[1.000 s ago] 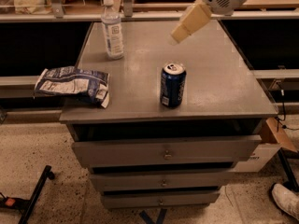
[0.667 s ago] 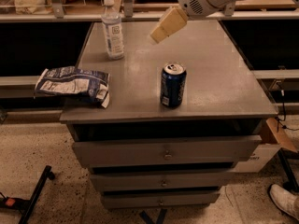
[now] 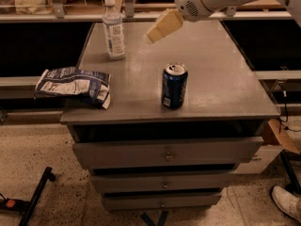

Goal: Move blue plastic bottle near pepsi can

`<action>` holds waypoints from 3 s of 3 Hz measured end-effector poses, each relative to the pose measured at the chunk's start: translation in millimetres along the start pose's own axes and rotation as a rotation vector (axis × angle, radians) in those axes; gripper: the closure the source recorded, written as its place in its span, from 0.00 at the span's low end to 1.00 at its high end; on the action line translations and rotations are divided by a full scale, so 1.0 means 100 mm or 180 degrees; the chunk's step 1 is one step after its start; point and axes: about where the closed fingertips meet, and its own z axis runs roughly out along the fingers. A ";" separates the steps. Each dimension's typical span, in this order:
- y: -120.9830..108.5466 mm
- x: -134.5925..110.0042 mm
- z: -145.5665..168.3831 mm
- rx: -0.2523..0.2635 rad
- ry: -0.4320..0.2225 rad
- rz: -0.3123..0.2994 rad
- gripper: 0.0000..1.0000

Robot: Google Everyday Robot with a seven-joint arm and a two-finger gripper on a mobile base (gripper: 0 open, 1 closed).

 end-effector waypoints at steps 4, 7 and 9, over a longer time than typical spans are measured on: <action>-0.18 -0.29 1.14 0.0044 -0.0598 0.0767 0.00; -0.24 -0.49 1.91 -0.0145 -0.1104 0.0775 0.00; -0.30 -0.62 2.06 -0.0155 -0.1226 0.0660 0.00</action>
Offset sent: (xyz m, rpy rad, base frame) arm 0.0692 0.0529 -0.0235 0.2445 0.0457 -0.1581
